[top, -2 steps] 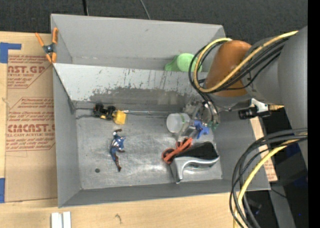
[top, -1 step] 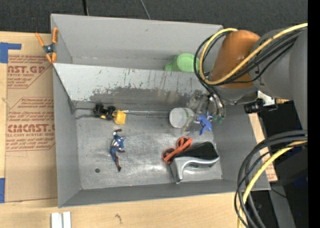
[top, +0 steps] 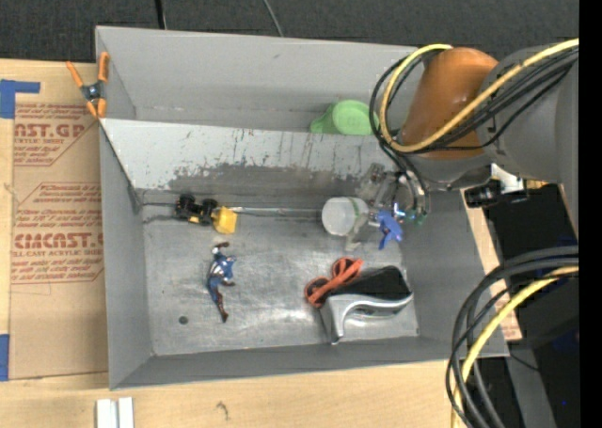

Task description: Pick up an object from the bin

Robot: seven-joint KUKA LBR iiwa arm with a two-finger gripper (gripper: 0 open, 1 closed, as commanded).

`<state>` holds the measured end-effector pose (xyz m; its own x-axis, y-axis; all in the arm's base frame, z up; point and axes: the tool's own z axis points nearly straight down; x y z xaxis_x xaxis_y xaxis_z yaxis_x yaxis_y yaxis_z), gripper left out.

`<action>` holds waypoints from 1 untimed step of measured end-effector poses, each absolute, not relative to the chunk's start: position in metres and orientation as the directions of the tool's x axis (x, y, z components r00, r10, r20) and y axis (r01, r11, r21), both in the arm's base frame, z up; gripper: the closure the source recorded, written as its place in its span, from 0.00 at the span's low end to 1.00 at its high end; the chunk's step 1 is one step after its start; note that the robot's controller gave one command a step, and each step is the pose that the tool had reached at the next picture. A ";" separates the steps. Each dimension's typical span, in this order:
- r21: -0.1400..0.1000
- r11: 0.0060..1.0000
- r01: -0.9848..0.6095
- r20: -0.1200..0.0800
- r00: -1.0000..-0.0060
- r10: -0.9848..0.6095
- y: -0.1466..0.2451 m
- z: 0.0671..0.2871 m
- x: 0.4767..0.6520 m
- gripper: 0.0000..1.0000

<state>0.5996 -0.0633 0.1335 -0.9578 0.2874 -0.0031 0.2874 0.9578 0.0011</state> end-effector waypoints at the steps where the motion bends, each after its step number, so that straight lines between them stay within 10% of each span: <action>1: 0.002 0.958 0.286 -0.005 -0.958 0.286 -0.063 0.167 0.601 1.00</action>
Offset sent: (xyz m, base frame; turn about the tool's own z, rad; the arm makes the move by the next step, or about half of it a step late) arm 0.0001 0.0002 0.0418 0.0000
